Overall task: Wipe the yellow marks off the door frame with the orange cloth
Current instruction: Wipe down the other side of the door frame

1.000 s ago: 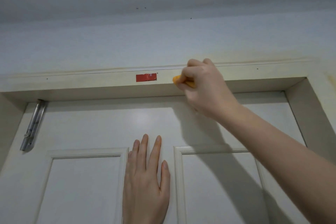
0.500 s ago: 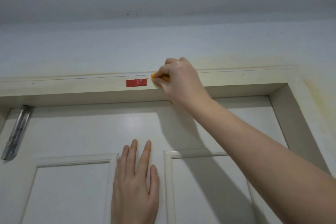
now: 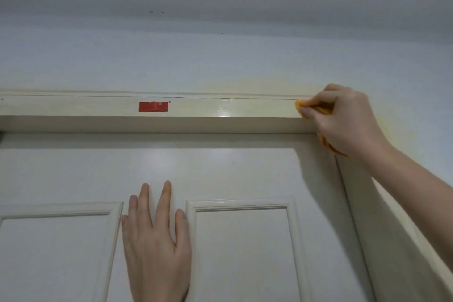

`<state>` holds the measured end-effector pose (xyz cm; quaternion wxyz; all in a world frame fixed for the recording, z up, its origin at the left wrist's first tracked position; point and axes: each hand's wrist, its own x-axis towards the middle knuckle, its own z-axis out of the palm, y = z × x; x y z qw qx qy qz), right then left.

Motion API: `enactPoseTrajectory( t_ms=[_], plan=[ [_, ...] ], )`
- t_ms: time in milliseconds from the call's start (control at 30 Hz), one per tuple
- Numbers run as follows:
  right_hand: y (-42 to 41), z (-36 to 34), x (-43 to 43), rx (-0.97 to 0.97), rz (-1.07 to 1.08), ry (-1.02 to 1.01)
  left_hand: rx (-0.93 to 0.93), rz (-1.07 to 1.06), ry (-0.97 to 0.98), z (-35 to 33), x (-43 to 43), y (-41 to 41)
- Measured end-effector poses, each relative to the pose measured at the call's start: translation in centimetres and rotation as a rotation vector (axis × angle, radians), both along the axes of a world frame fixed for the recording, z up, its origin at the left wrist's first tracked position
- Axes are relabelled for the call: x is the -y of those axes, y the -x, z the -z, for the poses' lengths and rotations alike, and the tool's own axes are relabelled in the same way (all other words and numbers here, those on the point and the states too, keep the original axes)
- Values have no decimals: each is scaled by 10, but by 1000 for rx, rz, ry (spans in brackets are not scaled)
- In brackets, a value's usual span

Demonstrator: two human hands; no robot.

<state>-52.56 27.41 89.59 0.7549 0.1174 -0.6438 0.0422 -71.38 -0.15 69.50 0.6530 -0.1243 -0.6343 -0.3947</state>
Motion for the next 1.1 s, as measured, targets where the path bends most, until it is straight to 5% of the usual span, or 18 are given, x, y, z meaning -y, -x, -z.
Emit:
enactPoseTrajectory(
  t_ms=[133,500,1100],
  plan=[
    [-17,10,-32,10,-14,77,-5,-6,43,2,-25,-11],
    [-38,-10,-64,191,-20,-112,-31,-64,181,4,-115,-38],
    [-52,19,-107,266,62,-155,17,-56,118,12,-140,-47]
  ],
)
